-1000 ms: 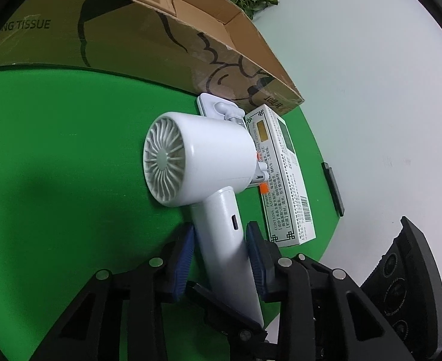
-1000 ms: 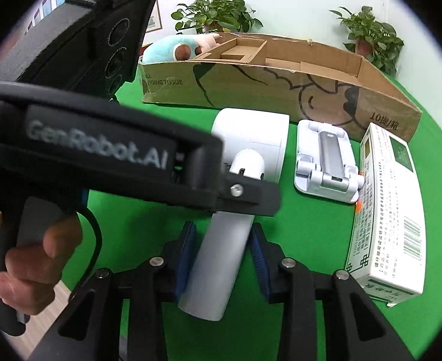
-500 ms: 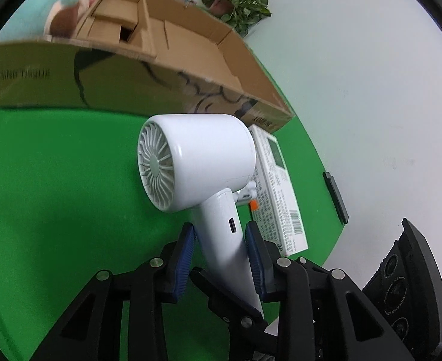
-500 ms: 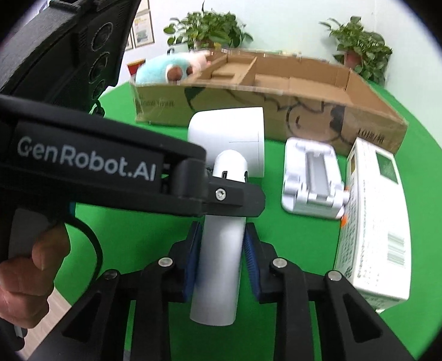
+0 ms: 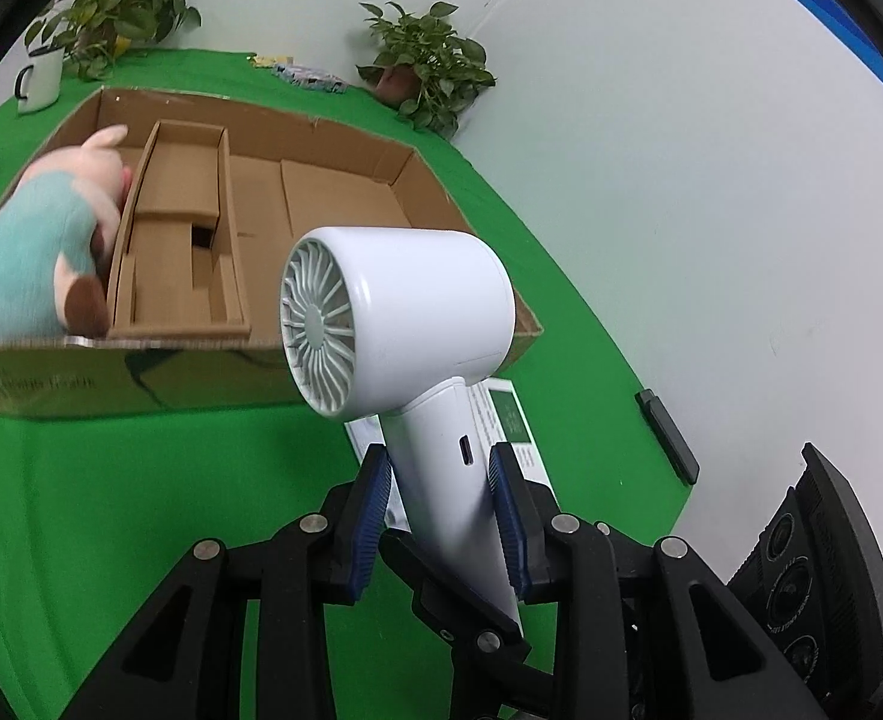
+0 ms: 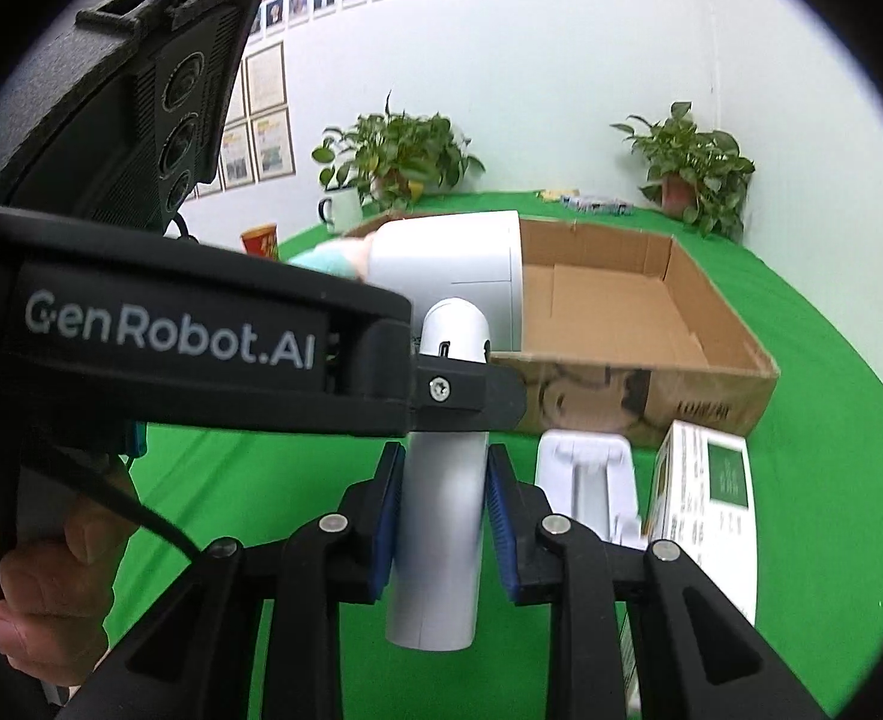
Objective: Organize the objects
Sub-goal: 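Close the right gripper on the hair dryer handle and lift it, then carry the hair dryer with the right gripper into the large box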
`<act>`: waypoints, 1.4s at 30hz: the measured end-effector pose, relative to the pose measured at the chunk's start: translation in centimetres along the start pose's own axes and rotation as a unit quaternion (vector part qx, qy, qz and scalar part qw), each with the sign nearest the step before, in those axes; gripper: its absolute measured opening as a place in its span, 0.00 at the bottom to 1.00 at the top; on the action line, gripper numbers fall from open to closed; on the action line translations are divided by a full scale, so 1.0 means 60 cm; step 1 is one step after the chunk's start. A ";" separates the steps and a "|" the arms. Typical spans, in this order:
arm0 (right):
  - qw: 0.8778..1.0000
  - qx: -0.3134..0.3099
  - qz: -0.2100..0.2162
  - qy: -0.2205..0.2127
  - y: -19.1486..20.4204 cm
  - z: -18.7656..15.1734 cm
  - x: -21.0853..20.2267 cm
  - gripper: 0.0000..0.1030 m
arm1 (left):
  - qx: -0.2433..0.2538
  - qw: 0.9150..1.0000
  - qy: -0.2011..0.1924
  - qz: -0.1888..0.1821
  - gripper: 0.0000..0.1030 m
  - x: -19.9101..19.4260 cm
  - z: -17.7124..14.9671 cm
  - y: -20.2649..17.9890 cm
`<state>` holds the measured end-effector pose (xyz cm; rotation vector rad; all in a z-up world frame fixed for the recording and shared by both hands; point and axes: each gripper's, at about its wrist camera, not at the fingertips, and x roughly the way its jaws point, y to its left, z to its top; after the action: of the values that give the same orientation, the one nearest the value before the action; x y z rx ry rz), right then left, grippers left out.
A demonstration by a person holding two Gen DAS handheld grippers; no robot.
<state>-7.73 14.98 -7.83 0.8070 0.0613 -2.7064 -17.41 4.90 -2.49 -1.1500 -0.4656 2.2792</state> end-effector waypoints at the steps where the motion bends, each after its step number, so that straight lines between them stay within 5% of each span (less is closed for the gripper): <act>1: 1.000 0.003 0.000 -0.003 -0.003 0.007 0.002 0.24 | 0.003 1.000 -0.003 0.000 0.30 -0.001 0.011 -0.003; 17: 0.999 0.028 0.001 -0.026 -0.043 0.112 0.042 0.25 | 0.032 0.999 -0.007 0.011 0.30 0.013 0.152 -0.028; 30: 0.997 0.057 0.018 0.038 -0.087 0.173 0.168 0.24 | -0.030 0.999 0.040 0.020 0.30 0.107 0.259 0.062; 42: 0.984 0.112 0.036 0.130 -0.121 0.124 0.268 0.24 | -0.079 0.988 0.123 0.042 0.30 0.232 0.244 0.152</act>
<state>-26.63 16.29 -10.63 1.2016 -0.2136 -2.5540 -39.03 5.16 -7.58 -1.5329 -0.5168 2.1619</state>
